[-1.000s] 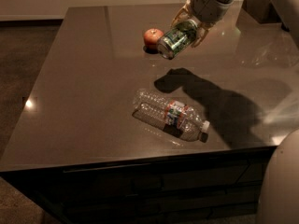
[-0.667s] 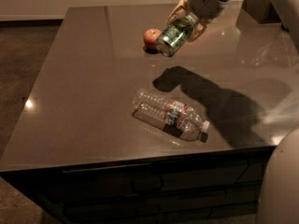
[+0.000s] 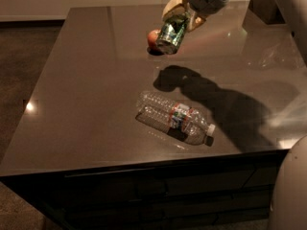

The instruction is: Place green can upright

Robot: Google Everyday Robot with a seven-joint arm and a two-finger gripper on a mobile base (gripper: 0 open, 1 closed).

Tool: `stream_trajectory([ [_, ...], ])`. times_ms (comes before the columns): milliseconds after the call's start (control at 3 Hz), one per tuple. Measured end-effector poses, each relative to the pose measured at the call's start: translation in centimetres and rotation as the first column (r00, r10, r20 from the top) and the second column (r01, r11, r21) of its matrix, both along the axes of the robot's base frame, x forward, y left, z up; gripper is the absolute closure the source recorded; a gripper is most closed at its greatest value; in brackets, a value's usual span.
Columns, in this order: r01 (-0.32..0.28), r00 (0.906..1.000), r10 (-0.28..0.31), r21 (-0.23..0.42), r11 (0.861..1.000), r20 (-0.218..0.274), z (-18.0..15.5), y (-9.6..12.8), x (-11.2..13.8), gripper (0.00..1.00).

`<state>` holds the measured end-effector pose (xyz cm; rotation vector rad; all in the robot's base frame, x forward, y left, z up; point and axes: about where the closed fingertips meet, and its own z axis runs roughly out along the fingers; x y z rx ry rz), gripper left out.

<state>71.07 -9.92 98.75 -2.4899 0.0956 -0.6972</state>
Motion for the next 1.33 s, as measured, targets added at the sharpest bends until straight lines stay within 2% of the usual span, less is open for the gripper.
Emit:
stream_trajectory([
  [333, -0.123, 0.9874, 0.124, -0.020, 0.992, 0.098, 0.9, 0.9, 0.2, 1.00],
  [667, -0.268, 0.9335, 0.274, -0.055, 0.962, 0.232, 2.1, 2.0, 0.1, 1.00],
  [1000, -0.324, 0.8762, 0.331, -0.080, 0.943, 0.351, 2.6, 3.3, 0.3, 1.00],
  [1333, -0.324, 0.8761, 0.331, -0.080, 0.943, 0.351, 2.6, 3.3, 0.3, 1.00],
])
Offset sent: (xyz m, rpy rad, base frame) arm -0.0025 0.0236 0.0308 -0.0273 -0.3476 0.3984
